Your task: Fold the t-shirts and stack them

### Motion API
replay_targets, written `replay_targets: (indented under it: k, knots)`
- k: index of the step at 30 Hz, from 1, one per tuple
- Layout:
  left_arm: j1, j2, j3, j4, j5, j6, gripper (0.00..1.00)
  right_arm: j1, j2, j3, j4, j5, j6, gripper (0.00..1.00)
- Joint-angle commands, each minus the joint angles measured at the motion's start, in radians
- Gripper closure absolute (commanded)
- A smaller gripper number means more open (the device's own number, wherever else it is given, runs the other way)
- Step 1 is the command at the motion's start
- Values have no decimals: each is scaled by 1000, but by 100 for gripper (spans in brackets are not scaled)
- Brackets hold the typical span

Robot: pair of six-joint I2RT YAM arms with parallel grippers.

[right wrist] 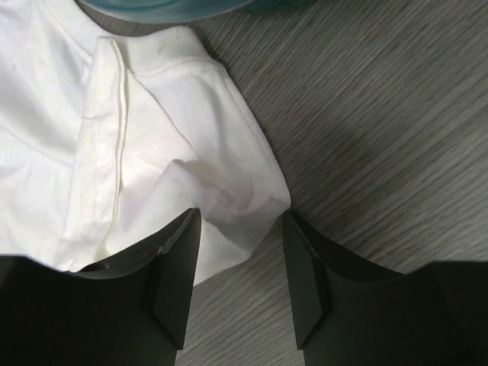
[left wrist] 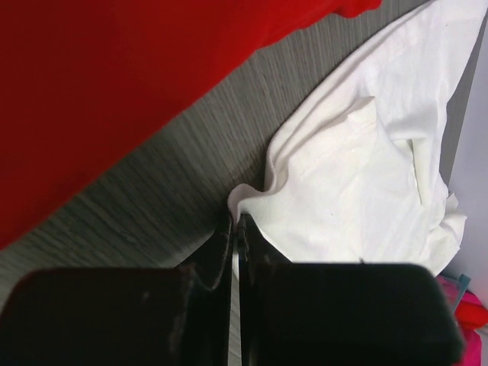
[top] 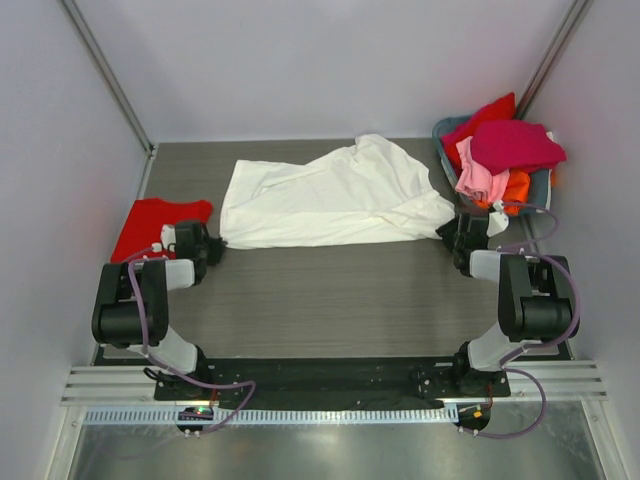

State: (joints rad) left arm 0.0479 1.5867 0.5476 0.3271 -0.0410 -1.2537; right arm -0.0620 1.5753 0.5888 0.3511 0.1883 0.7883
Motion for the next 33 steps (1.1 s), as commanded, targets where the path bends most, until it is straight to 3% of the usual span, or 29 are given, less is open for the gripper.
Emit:
replay_targets:
  k: [1, 7, 9, 10, 20, 27, 33]
  knots:
    - [26, -42, -27, -57, -51, 8, 100, -22, 9, 6, 2, -10, 6, 48]
    - [96, -36, -34, -48, 19, 28, 100, -25, 3, 25, -34, 8, -1, 53]
    - [98, -37, -23, -74, 20, 40, 100, -25, -8, 23, -37, 14, -11, 65]
    - [98, -37, -17, -82, 21, 54, 100, -25, -14, 25, -40, 13, -14, 66]
    - [98, -54, -12, -88, 38, 71, 100, -25, -139, -32, -95, -13, -15, 32]
    - [98, -53, -18, -74, 56, 62, 100, -24, -273, -107, -101, -99, 40, 32]
    - [98, -62, -23, -74, 61, 63, 100, -19, -169, -95, -18, -156, 117, 39]
